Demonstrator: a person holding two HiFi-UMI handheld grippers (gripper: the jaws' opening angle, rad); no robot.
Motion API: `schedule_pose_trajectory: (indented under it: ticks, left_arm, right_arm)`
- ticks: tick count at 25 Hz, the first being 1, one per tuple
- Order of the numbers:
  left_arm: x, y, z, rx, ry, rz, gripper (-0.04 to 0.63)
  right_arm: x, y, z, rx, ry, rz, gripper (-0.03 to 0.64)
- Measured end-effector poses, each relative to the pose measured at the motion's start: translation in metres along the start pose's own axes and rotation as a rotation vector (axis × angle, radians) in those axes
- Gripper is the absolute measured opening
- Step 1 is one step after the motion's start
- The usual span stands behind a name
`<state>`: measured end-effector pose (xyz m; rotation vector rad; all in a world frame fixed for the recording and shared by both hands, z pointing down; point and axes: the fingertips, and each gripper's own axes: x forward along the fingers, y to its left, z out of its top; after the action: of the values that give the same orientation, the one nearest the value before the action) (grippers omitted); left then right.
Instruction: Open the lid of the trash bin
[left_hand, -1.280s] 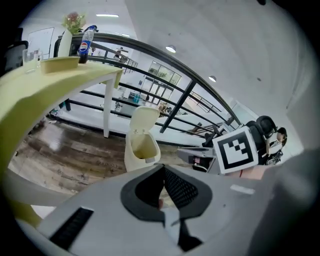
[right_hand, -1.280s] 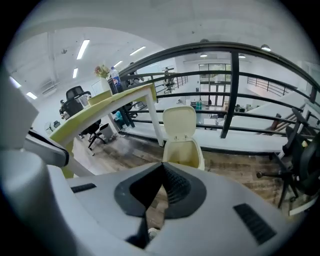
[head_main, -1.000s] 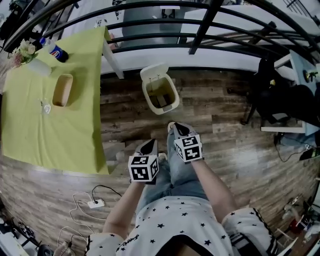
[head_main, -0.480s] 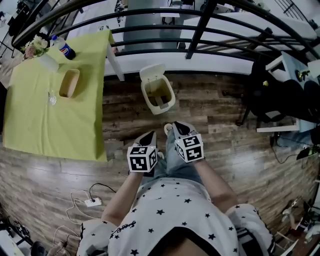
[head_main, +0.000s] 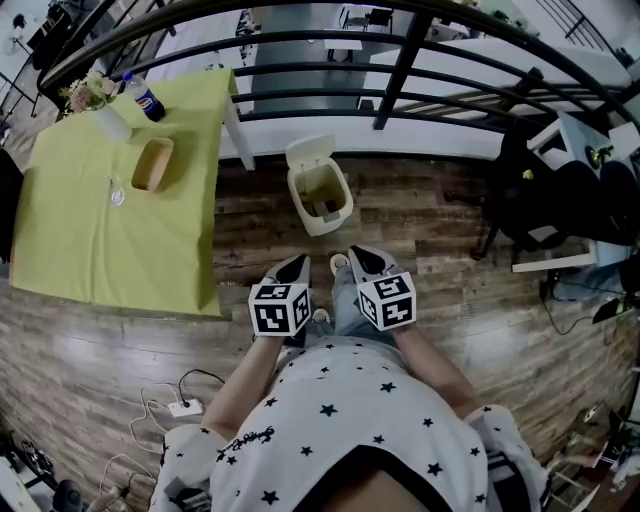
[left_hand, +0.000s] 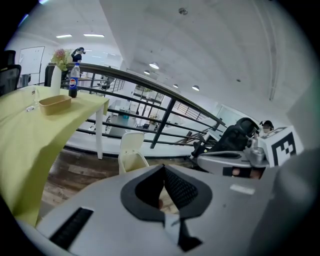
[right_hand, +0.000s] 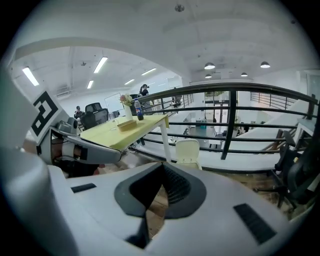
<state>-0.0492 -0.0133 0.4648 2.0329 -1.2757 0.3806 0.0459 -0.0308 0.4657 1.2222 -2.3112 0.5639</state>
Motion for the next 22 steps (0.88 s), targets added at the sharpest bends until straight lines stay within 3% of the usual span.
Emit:
schedule_pose_trajectory:
  ticks: [22]
  left_arm:
    - [-0.010, 0.004, 0.009, 0.019, -0.030, 0.028, 0.012]
  right_arm:
    - [-0.013, 0.004, 0.012, 0.008, -0.066, 0.008, -0.008]
